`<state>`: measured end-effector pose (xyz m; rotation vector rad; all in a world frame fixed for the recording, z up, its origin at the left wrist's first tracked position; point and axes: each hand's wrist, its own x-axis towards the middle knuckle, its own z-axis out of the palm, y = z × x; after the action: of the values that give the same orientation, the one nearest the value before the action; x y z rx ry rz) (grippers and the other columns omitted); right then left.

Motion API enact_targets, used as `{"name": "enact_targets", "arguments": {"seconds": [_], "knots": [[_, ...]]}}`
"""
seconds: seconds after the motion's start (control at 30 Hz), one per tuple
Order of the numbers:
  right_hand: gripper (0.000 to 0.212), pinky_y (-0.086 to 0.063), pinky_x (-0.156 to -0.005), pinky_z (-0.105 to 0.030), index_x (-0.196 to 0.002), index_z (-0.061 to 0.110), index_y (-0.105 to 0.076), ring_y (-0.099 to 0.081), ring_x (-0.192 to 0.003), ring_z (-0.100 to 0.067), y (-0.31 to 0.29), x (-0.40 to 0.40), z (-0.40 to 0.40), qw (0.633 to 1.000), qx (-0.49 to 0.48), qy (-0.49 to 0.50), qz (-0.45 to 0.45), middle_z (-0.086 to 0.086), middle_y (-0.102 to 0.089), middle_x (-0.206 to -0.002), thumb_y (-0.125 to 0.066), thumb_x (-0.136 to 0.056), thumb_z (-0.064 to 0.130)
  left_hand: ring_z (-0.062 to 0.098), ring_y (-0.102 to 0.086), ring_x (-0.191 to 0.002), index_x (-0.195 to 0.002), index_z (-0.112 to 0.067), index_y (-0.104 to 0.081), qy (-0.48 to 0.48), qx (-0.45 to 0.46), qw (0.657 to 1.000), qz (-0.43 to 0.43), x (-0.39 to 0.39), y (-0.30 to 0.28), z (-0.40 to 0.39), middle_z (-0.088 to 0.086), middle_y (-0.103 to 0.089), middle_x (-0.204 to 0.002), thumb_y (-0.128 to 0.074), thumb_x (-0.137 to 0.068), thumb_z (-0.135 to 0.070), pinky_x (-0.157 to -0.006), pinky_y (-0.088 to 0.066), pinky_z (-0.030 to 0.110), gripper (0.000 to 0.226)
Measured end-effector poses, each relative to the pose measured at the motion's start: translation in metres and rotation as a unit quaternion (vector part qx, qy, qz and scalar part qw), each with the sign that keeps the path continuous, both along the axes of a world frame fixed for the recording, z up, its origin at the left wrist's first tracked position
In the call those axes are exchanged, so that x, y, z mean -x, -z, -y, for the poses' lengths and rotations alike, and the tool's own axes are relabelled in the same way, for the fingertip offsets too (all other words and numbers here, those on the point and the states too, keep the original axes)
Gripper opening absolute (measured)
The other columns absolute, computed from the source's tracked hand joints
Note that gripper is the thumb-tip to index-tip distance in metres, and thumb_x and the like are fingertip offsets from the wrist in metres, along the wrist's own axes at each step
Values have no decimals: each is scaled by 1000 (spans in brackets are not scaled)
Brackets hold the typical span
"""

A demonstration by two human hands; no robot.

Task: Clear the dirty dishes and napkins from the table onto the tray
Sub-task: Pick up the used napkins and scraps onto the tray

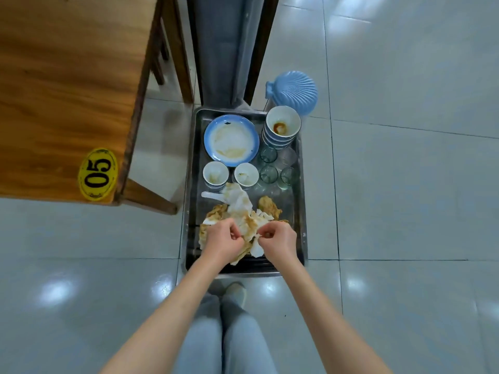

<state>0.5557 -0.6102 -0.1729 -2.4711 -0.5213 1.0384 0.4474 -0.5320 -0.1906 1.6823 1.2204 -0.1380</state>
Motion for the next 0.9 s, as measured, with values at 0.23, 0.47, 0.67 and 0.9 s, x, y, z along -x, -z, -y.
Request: {"name": "enact_targets", "arguments": {"seconds": [0.23, 0.47, 0.67, 0.9], "knots": [[34, -43, -79, -15, -102, 18, -69, -57, -95, -6, 25, -15, 8, 999, -9, 24, -47, 2, -63, -103, -64, -78, -5, 7, -54, -68, -73, -22, -56, 26, -2, 1000, 10, -7, 28, 2, -5, -59, -73, -65, -76, -3, -58, -39, 10, 21], [36, -42, -80, -16, -107, 16, -66, -55, -100, -7, 19, -20, 10, 997, -13, 43, -55, -2, -63, -115, -66, -77, -4, 6, -55, -85, -84, -25, -60, 42, -2, 999, 3, -8, 27, -2, -10, -60, -88, -69, -76, -6, -69, -38, 16, 23], [34, -42, -78, -17, -109, 16, -65, -58, -105, -11, 16, -18, 9, 997, -20, 40, -55, -1, -64, -115, -67, -79, 0, 7, -56, -94, -105, -23, -64, 56, -15, 998, 7, -8, 26, 0, -8, -63, -99, -67, -81, -11, -79, -43, 20, 27], [44, -44, -81, -19, -117, 19, -61, -56, -104, -10, -1, -14, 16, 999, -21, 15, -44, 2, -61, -120, -73, -76, 7, 7, -60, -83, -108, -26, -64, 47, -22, 999, 12, 3, 3, -6, -10, -64, -100, -71, -76, -12, -70, -48, 19, 36]]}}
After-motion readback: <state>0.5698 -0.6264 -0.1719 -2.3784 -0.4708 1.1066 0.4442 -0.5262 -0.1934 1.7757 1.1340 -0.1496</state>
